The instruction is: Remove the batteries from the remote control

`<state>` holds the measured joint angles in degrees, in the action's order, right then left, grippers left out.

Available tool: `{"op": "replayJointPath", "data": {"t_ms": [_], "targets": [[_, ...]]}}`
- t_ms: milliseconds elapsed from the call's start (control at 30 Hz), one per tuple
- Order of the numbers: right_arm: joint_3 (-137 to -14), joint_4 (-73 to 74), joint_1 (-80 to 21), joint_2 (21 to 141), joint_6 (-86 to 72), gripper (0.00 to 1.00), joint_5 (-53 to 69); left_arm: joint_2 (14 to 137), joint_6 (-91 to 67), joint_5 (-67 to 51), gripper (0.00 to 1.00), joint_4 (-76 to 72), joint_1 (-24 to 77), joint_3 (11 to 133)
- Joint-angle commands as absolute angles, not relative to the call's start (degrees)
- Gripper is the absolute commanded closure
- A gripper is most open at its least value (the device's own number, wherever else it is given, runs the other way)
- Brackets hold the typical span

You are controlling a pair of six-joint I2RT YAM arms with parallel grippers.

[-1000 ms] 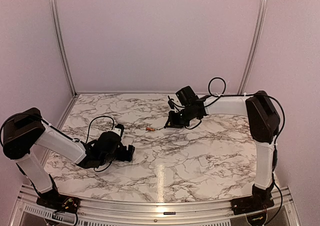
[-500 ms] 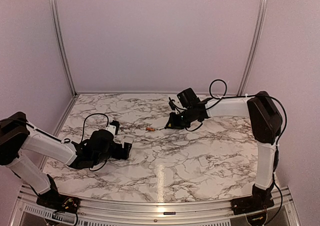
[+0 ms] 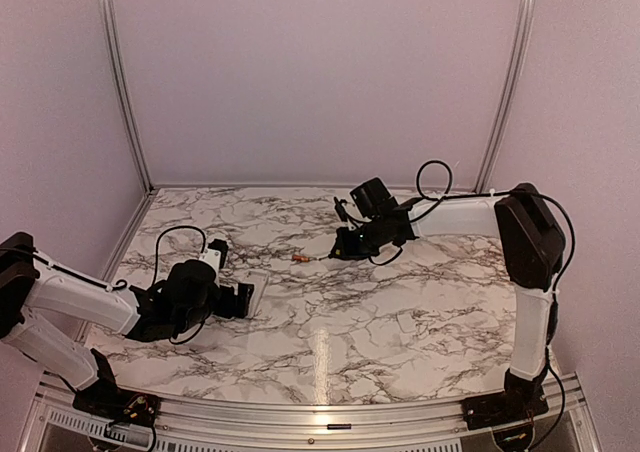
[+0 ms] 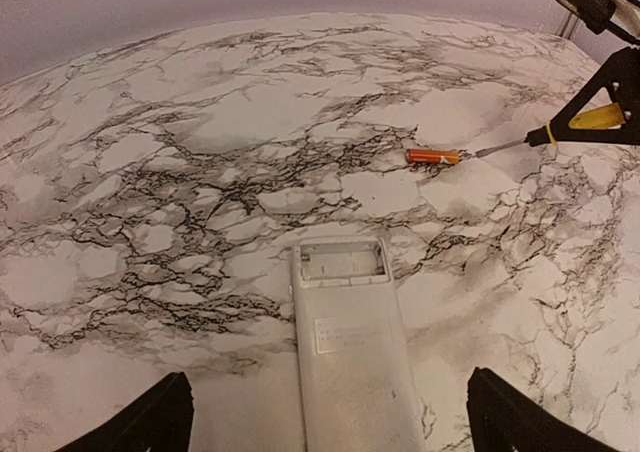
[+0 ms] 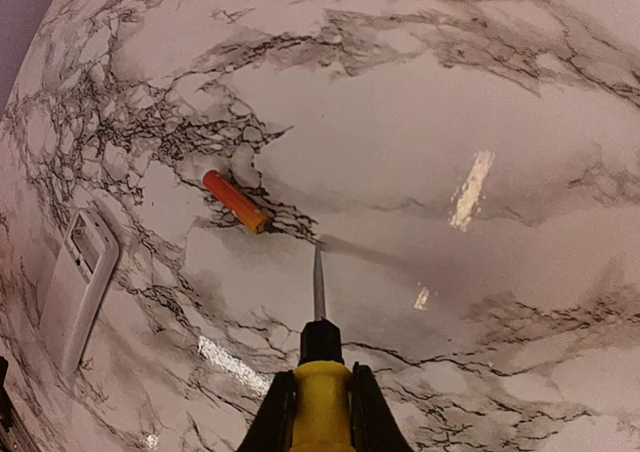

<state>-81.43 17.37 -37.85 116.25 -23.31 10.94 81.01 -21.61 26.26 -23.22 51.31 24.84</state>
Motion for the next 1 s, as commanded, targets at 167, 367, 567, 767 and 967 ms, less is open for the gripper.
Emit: {"op": "replayJointPath", "data": {"t_ms": [167, 367, 567, 767, 967], "targets": [[-78.57, 26.85, -39.68, 119.52, -22.81, 0.84, 7.99, 77.6, -20.52, 28.25, 0.01, -20.91, 51.13, 24.08], [-78.75, 27.57, -39.9, 120.05, -22.85, 0.77, 8.17, 76.31, -20.82, 28.82, 0.01, -19.89, 51.1, 23.84], [-78.49, 27.87, -40.03, 119.5, -23.18, 0.66, 8.01, 74.19, -21.31, 29.15, 0.01, -18.84, 51.12, 23.07], [-78.7, 28.46, -40.08, 118.1, -23.37, 0.61, 7.36, 71.31, -22.09, 29.93, 0.01, -17.96, 51.15, 21.65], [-80.07, 30.52, -40.08, 114.58, -22.96, 0.34, 4.68, 66.08, -19.13, 32.75, 0.01, -14.85, 51.1, 22.01]]}}
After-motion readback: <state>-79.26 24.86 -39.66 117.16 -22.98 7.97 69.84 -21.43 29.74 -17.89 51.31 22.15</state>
